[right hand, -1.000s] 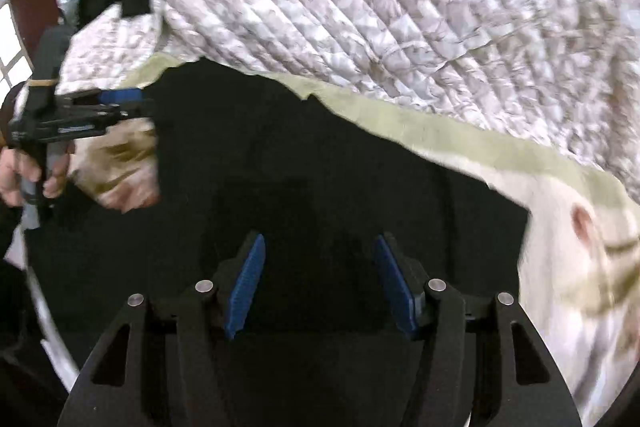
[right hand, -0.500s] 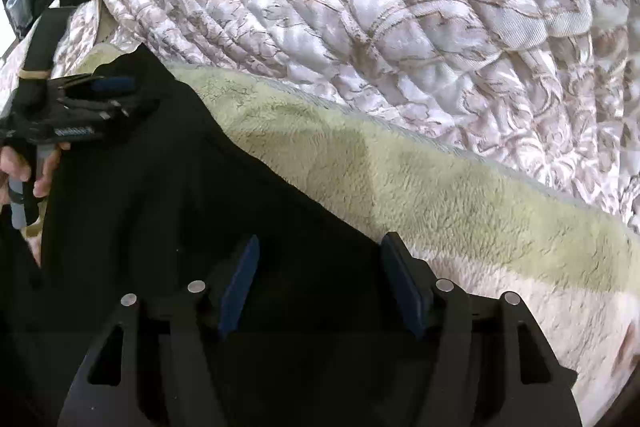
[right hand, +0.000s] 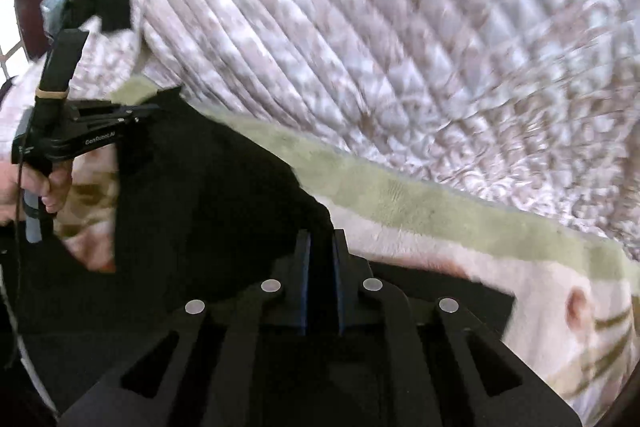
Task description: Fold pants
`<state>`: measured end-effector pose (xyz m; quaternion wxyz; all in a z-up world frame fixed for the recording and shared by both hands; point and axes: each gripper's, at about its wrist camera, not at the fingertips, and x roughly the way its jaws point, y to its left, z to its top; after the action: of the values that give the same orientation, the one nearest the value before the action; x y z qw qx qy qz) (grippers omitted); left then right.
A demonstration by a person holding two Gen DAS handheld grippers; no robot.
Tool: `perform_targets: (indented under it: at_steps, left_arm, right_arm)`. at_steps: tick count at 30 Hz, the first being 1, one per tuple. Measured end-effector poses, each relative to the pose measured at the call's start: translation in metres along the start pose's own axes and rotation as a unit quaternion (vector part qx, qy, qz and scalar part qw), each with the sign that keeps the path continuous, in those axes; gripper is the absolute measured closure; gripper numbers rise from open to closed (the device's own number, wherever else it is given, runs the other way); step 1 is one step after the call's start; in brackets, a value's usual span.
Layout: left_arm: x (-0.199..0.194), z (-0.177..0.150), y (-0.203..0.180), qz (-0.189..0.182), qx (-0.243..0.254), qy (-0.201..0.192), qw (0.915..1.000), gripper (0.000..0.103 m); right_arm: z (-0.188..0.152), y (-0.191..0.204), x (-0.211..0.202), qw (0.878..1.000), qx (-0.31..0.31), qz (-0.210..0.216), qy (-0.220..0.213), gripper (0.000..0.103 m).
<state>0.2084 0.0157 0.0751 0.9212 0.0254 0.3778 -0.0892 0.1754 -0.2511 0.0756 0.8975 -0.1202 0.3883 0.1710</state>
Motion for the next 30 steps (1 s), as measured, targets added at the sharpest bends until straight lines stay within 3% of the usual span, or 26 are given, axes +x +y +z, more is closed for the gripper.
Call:
perform_targets:
  at_steps: [3, 8, 11, 14, 17, 19, 21, 23, 25, 28, 30]
  left_arm:
    - [-0.055, -0.024, 0.007, -0.021, -0.022, -0.024, 0.9992, 0.099]
    - [-0.125, -0.083, -0.002, -0.039, -0.043, -0.033, 0.9978, 0.099]
    - [-0.138, -0.128, -0.009, -0.045, -0.056, -0.002, 0.9974, 0.099]
    - [-0.133, -0.171, -0.013, -0.046, -0.068, 0.055, 0.9951, 0.099]
    - [-0.135, -0.197, -0.014, -0.041, -0.071, 0.086, 0.9929, 0.099]
    - [-0.143, -0.203, -0.011, -0.048, -0.082, 0.09, 0.9913, 0.098]
    - [-0.153, -0.201, -0.008, -0.049, -0.091, 0.081, 0.9913, 0.096]
    - [-0.155, -0.193, -0.006, -0.043, -0.094, 0.065, 0.9925, 0.084]
    - [-0.153, -0.177, -0.009, -0.03, -0.086, 0.048, 0.9947, 0.063]
    - [-0.135, -0.153, -0.016, -0.023, -0.068, 0.036, 0.9967, 0.054]
    - [-0.115, -0.14, -0.022, 0.002, -0.042, 0.034, 0.9985, 0.053]
  right_arm:
    - [-0.026, 0.017, -0.057, 0.999, 0.015, 0.017, -0.03, 0.094]
    - [-0.089, 0.059, -0.118, 0.997, 0.045, 0.043, -0.038, 0.094]
    - [-0.135, 0.079, -0.132, 0.994, 0.087, 0.06, -0.013, 0.094]
    - [-0.175, 0.083, -0.116, 0.987, 0.141, 0.07, 0.038, 0.093]
    - [-0.203, 0.083, -0.11, 0.979, 0.176, 0.077, 0.064, 0.085]
    - [-0.212, 0.082, -0.122, 0.974, 0.202, 0.085, 0.052, 0.074]
    - [-0.221, 0.076, -0.135, 0.967, 0.232, 0.095, 0.034, 0.046]
    - [-0.228, 0.068, -0.144, 0.959, 0.264, 0.098, 0.017, 0.045]
    - [-0.235, 0.058, -0.149, 0.949, 0.302, 0.095, 0.005, 0.045]
    - [-0.239, 0.045, -0.15, 0.935, 0.344, 0.084, -0.005, 0.045]
    - [-0.241, 0.039, -0.151, 0.929, 0.364, 0.073, -0.006, 0.045]
